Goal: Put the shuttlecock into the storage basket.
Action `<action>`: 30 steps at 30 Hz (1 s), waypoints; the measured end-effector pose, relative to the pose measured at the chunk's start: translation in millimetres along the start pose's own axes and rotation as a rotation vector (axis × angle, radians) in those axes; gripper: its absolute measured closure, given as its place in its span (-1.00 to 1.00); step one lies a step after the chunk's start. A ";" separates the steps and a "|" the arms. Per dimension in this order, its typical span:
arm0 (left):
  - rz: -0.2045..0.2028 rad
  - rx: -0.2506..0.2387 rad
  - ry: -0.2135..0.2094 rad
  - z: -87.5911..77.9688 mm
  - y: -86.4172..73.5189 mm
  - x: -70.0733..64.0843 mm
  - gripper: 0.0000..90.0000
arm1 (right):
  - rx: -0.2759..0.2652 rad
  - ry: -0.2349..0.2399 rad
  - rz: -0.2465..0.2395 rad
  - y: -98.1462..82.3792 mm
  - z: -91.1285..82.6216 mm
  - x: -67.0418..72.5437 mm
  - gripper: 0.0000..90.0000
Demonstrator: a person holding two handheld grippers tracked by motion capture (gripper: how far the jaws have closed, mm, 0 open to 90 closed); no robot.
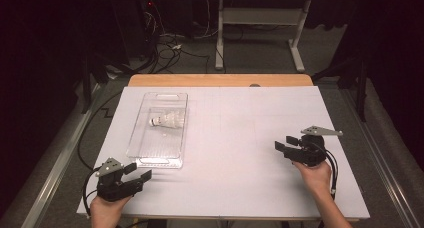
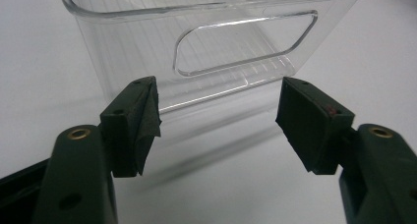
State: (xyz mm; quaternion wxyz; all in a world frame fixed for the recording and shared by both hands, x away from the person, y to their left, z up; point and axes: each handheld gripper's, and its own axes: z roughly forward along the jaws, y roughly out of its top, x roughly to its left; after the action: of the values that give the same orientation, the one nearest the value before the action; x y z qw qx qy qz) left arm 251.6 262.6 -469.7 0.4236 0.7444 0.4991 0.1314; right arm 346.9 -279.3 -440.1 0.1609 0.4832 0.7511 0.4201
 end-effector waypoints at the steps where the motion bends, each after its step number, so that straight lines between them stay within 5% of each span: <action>1: -0.001 0.000 0.000 -0.1 0.0 0.0 -0.26 | -0.001 0.001 0.001 -1.1 -0.6 0.3 -0.04; 30: -0.006 -0.007 0.000 -1.5 -0.5 0.4 -0.26 | -0.026 -0.024 0.004 -24.7 -16.0 1.2 -0.18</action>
State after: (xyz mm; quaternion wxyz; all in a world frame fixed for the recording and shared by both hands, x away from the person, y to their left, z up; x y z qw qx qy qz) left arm 250.6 263.7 -469.2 0.4266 0.7413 0.5011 0.1319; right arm 321.3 -290.3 -449.8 0.1752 0.4876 0.7427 0.4243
